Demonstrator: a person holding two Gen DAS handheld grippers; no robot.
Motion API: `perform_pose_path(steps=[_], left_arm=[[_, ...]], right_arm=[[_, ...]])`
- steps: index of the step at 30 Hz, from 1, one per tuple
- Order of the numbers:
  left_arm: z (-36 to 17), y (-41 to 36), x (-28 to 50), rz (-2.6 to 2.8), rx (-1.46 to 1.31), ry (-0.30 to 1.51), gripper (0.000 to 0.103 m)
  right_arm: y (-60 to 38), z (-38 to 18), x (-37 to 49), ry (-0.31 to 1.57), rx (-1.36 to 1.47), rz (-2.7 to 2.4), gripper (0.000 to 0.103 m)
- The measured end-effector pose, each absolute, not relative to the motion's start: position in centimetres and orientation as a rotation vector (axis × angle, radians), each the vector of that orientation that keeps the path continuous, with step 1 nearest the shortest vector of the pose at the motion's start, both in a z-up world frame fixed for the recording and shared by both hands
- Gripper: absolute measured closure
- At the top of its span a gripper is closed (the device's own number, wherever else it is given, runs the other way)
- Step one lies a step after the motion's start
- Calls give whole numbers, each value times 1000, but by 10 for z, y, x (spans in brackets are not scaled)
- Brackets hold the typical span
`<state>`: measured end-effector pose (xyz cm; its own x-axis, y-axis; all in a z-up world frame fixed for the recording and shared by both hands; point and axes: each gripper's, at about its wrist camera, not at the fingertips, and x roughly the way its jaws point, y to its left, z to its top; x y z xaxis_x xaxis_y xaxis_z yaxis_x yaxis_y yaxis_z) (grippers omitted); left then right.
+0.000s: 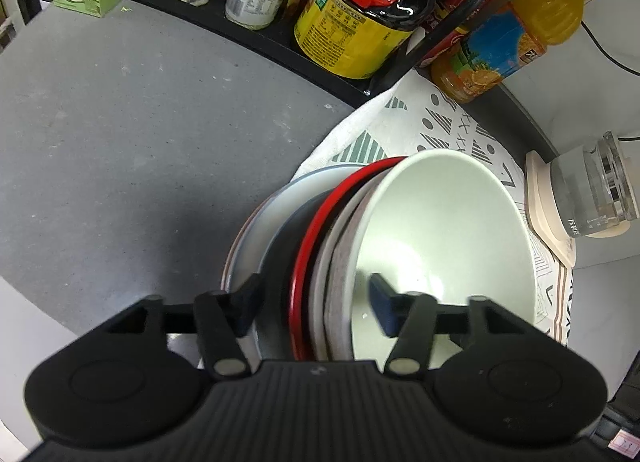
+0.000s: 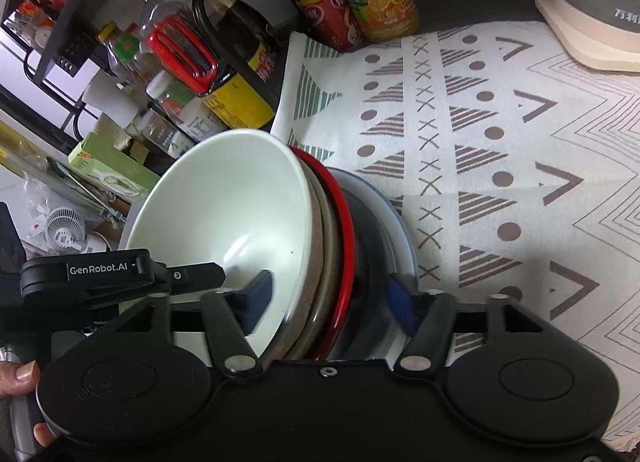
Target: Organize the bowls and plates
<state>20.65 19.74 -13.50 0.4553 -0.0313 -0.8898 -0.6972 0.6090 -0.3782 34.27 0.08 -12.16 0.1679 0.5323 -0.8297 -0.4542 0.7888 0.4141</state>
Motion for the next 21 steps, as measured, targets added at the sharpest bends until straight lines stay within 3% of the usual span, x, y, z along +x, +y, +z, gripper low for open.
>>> perform_pose_path(steps=[3, 8, 21], left_arm=[[-128, 196, 202, 507, -811, 995, 21], [-125, 197, 194, 523, -795, 965, 19], [-104, 168, 189, 505, -731, 941, 18]], right_arm=[[-7, -116, 343, 1190, 120, 708, 12], [-17, -114, 342, 1180, 137, 714, 0], [-64, -83, 333, 1090, 127, 663, 0]])
